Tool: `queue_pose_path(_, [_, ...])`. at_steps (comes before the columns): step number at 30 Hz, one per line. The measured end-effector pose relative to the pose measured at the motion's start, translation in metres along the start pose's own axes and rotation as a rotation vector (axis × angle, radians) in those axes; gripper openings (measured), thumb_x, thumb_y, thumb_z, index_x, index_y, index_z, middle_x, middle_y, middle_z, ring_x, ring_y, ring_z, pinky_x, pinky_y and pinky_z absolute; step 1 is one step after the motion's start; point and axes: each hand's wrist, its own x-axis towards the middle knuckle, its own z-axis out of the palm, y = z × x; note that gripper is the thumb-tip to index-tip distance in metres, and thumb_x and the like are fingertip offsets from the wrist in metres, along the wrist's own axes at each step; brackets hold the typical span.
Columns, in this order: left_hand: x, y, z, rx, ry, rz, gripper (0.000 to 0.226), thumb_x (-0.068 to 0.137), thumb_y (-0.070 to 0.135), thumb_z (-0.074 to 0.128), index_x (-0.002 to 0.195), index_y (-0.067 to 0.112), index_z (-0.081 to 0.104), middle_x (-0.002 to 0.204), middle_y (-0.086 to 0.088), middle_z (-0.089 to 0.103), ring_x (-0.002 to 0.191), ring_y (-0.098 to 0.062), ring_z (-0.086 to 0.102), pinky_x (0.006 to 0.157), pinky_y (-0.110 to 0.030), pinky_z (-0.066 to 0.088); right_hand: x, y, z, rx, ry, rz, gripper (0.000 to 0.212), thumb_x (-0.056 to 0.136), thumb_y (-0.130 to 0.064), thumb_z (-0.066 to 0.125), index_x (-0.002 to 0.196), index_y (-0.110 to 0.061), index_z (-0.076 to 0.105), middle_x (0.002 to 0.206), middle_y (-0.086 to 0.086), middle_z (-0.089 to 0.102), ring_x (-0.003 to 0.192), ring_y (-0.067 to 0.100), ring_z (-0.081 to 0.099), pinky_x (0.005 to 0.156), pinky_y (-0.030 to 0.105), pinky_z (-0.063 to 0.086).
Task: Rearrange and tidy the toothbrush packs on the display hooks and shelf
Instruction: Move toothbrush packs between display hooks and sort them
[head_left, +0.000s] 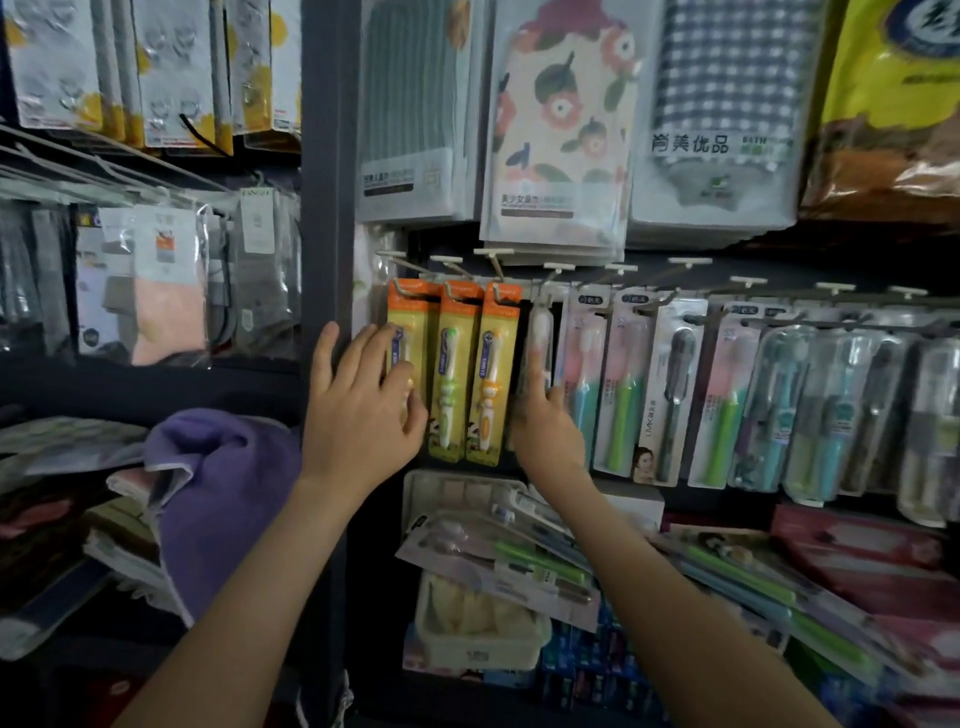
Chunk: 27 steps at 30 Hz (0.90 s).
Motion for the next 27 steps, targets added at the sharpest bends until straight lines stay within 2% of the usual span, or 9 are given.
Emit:
queue_pose_path(4, [-0.004, 0.009, -0.002, 0.022, -0.002, 0.004, 0.019, 0.08, 0.016, 0.053, 0.086, 0.006, 0.068, 0.122, -0.019, 0.059, 0.121, -0.032, 0.049, 0.112, -0.053, 0.015, -0.016, 0.022, -0.018, 0.008, -0.019, 0.022, 0.08, 0.094, -0.006, 0.041, 0.149, -0.027, -0.013, 0.152, 0.012, 0.024, 0.111, 0.033, 0.053, 0.063, 0.034, 0.044])
queue_pose_path(7, [-0.004, 0.047, -0.002, -0.031, -0.016, -0.05, 0.02, 0.083, 0.015, 0.051, 0.091, 0.007, 0.068, 0.124, -0.019, 0.057, 0.124, -0.033, 0.046, 0.111, -0.053, 0.012, -0.031, 0.053, -0.039, 0.032, 0.012, -0.01, 0.071, 0.095, -0.008, 0.041, 0.151, -0.021, -0.001, 0.144, 0.01, 0.033, 0.102, 0.03, 0.053, 0.061, 0.036, 0.045])
queue_pose_path(12, [-0.001, 0.163, 0.005, -0.289, -0.186, -0.002, 0.025, 0.08, 0.01, 0.065, 0.104, 0.005, 0.066, 0.114, -0.018, 0.06, 0.107, -0.031, 0.051, 0.096, -0.047, 0.039, -0.052, 0.13, -0.078, 0.124, 0.077, -0.046, 0.06, 0.098, -0.014, 0.04, 0.151, -0.02, 0.011, 0.143, 0.006, 0.036, 0.102, 0.025, 0.053, 0.059, 0.028, 0.038])
queue_pose_path(16, [0.013, 0.251, 0.014, -0.476, -0.382, -0.074, 0.039, 0.076, 0.014, 0.073, 0.113, 0.005, 0.064, 0.102, -0.013, 0.066, 0.089, -0.032, 0.065, 0.075, -0.04, 0.053, -0.066, 0.206, -0.112, 0.121, 0.149, -0.023, 0.059, 0.097, -0.015, 0.043, 0.15, -0.018, 0.017, 0.146, 0.006, 0.036, 0.105, 0.027, 0.057, 0.059, 0.03, 0.044])
queue_pose_path(18, [0.024, 0.289, 0.017, -0.566, -0.439, -0.126, 0.041, 0.079, 0.014, 0.07, 0.118, 0.005, 0.061, 0.101, -0.012, 0.066, 0.085, -0.03, 0.065, 0.067, -0.036, 0.053, -0.068, 0.243, -0.131, 0.119, 0.182, -0.014, 0.056, 0.097, -0.015, 0.044, 0.148, -0.016, 0.022, 0.142, 0.007, 0.041, 0.099, 0.028, 0.059, 0.059, 0.027, 0.04])
queue_pose_path(20, [0.036, 0.327, 0.021, -0.648, -0.514, -0.23, 0.045, 0.09, 0.023, 0.058, 0.133, 0.011, 0.049, 0.118, -0.009, 0.061, 0.099, -0.027, 0.061, 0.073, -0.035, 0.051, -0.068, 0.279, -0.149, 0.107, 0.213, 0.006, 0.055, 0.096, -0.016, 0.046, 0.147, -0.016, 0.024, 0.137, 0.007, 0.045, 0.094, 0.026, 0.06, 0.055, 0.022, 0.038])
queue_pose_path(22, [0.047, 0.36, 0.033, -0.623, -0.552, -0.318, 0.049, 0.097, 0.033, 0.046, 0.142, 0.016, 0.035, 0.13, -0.004, 0.053, 0.11, -0.022, 0.056, 0.078, -0.032, 0.047, -0.066, 0.311, -0.163, 0.133, 0.229, 0.032, 0.056, 0.096, -0.017, 0.047, 0.147, -0.018, 0.023, 0.13, 0.008, 0.049, 0.086, 0.024, 0.059, 0.053, 0.026, 0.042])
queue_pose_path(24, [0.06, 0.386, 0.048, -0.555, -0.589, -0.371, 0.054, 0.097, 0.041, 0.043, 0.143, 0.014, 0.028, 0.13, -0.005, 0.053, 0.108, -0.022, 0.057, 0.069, -0.028, 0.042, -0.061, 0.333, -0.172, 0.186, 0.207, 0.066, 0.054, 0.097, -0.021, 0.047, 0.146, -0.018, 0.024, 0.123, 0.009, 0.052, 0.077, 0.021, 0.058, 0.054, 0.032, 0.043])
queue_pose_path(27, [0.078, 0.412, 0.068, -0.52, -0.647, -0.484, 0.058, 0.097, 0.044, 0.043, 0.14, 0.009, 0.029, 0.119, -0.011, 0.056, 0.095, -0.026, 0.06, 0.058, -0.028, 0.038, -0.05, 0.35, -0.177, 0.234, 0.157, 0.04, 0.053, 0.096, -0.024, 0.049, 0.144, -0.015, 0.027, 0.109, 0.009, 0.058, 0.069, 0.017, 0.056, 0.051, 0.03, 0.041])
